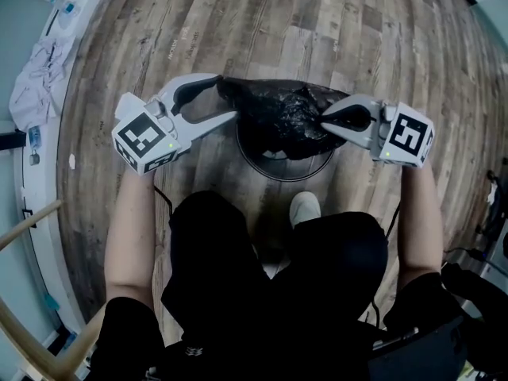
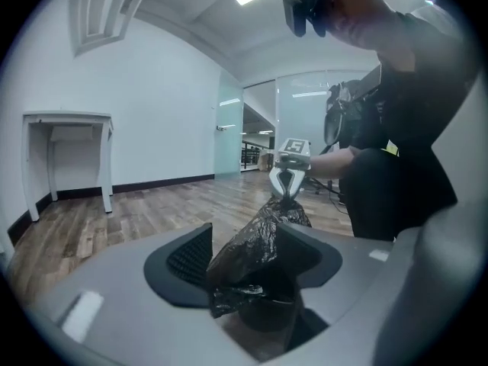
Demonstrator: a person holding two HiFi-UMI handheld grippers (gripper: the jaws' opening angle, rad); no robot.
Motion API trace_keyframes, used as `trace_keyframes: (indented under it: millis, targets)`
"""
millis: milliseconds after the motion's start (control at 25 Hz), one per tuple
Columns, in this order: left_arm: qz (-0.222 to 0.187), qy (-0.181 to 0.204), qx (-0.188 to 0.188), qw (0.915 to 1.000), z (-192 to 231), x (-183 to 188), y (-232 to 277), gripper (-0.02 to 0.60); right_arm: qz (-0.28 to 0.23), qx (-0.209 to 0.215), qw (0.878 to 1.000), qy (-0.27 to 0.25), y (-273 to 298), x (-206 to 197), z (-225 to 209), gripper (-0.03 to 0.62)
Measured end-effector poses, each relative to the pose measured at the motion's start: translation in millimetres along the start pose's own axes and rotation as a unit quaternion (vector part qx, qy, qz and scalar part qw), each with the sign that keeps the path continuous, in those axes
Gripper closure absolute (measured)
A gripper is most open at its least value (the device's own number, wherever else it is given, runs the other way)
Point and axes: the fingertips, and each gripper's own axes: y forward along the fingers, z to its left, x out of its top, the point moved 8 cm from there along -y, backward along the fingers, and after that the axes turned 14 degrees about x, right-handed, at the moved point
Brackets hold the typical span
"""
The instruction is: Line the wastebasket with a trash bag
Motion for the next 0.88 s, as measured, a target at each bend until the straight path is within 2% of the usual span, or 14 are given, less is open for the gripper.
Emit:
trace_keyframes:
  millis: [120, 280, 400, 440, 600, 640, 760, 880]
  targets:
    - [0.018, 0.024, -0.048, 0.9984, -6, 7, 19, 0.284, 0.007, 0.026, 0.999, -0.024, 3, 11, 17, 0.589]
    - [0.052, 0.054, -0.103, 0.9919, -16, 2, 48, 0.244, 0.011, 0.053, 0.998, -0.042, 9, 21, 34, 0.589]
    - [0.083, 0.051, -0.127, 0.9872, -18, -12, 65, 0.245, 0.020, 0.058, 0.997, -0.048, 13, 25, 36, 0.589]
    - [0.091, 0.046, -0.133, 0.9859, -19, -17, 67, 0.275, 0.023, 0.058, 0.997, -0.050, 13, 25, 36, 0.589]
    - [0.092, 0.043, -0.136, 0.9856, -28, -25, 53, 0.533, 0.026, 0.057, 0.996, -0.057, 15, 23, 36, 0.589]
    - [0.087, 0.050, -0.133, 0.9860, -33, -25, 46, 0.566, 0.026, 0.056, 0.996, -0.057, 16, 21, 37, 0.589]
    - [0.082, 0.069, -0.145, 0.9836, -50, -29, 21, 0.572, 0.015, 0.056, 0.997, -0.044, 17, 9, 39, 0.589]
    - [0.098, 0.067, -0.172, 0.9779, -68, -42, 3, 0.572, 0.003, 0.070, 0.997, -0.013, 26, -7, 45, 0.589]
